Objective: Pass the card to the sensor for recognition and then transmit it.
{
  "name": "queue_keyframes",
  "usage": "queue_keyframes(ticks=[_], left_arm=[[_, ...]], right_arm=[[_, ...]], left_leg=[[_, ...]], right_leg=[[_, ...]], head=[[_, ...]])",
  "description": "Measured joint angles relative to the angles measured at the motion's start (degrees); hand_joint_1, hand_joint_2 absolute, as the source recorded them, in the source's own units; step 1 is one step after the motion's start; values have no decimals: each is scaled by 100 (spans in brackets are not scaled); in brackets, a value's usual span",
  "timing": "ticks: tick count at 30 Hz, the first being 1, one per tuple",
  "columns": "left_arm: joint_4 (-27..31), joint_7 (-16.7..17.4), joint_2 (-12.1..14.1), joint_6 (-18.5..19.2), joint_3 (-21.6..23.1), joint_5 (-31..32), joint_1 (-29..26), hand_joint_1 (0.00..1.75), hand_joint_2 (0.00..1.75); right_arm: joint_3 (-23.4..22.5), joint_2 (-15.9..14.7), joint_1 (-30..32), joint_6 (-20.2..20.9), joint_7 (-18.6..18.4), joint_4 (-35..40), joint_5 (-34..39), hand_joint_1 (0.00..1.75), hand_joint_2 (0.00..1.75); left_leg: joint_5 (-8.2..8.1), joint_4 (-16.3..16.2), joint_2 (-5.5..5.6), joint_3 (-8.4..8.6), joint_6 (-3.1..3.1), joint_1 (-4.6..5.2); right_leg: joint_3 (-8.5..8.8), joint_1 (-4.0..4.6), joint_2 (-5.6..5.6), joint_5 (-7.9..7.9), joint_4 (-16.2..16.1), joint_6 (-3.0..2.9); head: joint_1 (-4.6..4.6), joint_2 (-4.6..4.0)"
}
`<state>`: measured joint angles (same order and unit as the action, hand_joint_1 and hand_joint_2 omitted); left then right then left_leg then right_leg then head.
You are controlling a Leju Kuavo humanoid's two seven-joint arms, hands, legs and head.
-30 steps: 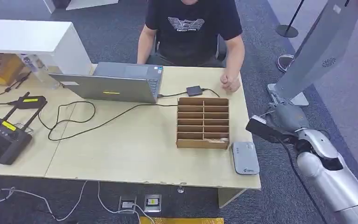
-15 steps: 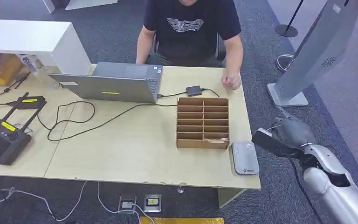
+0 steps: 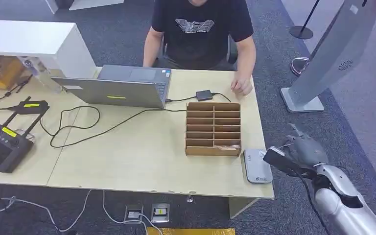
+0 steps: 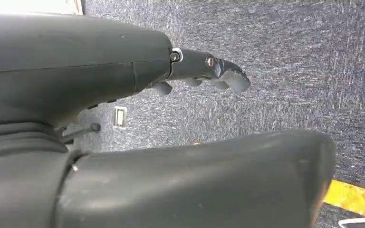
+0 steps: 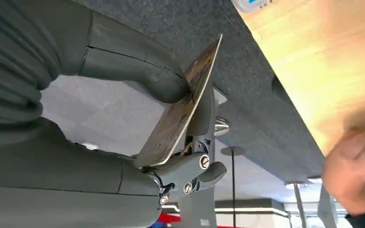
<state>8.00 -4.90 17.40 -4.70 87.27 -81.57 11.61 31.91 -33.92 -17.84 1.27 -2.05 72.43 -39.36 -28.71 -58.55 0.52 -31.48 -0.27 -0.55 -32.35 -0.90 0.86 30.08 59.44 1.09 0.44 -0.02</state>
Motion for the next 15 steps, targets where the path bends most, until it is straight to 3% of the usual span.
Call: queue_keyframes(ticks=[15], left_arm=[[0, 0, 70, 11, 0, 111, 0, 0, 0]], right_arm=[[245, 234, 39, -203, 52, -441, 53, 175, 175]], left_leg=[[0, 0, -1, 0, 0, 0]], right_leg=[[-1, 0, 0, 0, 1, 0]], head=[[0, 0]])
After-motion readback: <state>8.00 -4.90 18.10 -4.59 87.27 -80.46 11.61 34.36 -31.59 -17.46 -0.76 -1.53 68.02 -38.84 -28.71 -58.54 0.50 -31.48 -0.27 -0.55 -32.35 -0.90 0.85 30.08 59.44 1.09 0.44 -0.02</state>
